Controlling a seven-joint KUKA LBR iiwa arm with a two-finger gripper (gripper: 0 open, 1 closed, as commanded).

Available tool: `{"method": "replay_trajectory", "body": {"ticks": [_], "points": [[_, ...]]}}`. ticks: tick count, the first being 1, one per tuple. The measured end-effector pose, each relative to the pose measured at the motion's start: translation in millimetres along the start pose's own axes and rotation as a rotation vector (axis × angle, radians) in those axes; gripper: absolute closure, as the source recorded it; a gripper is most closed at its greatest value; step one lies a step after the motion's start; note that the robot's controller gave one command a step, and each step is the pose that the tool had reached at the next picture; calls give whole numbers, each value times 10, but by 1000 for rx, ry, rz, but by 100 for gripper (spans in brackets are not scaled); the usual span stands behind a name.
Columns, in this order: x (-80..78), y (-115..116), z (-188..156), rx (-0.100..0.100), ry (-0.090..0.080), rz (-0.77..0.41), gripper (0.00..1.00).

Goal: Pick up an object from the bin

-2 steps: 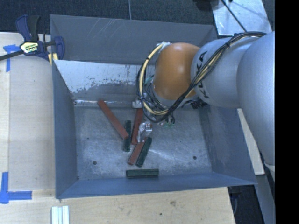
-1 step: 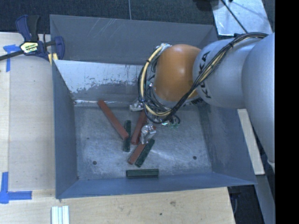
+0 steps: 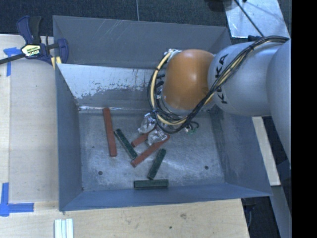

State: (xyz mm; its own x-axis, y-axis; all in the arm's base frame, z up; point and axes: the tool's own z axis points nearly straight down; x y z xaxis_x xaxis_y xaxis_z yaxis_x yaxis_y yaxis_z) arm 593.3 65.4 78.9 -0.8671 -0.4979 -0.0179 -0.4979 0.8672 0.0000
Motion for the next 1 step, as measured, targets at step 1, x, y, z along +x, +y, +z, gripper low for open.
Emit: {"method": "replay_trajectory", "body": {"ticks": [1], "points": [[0,0,0,0,0,1,100]]}}
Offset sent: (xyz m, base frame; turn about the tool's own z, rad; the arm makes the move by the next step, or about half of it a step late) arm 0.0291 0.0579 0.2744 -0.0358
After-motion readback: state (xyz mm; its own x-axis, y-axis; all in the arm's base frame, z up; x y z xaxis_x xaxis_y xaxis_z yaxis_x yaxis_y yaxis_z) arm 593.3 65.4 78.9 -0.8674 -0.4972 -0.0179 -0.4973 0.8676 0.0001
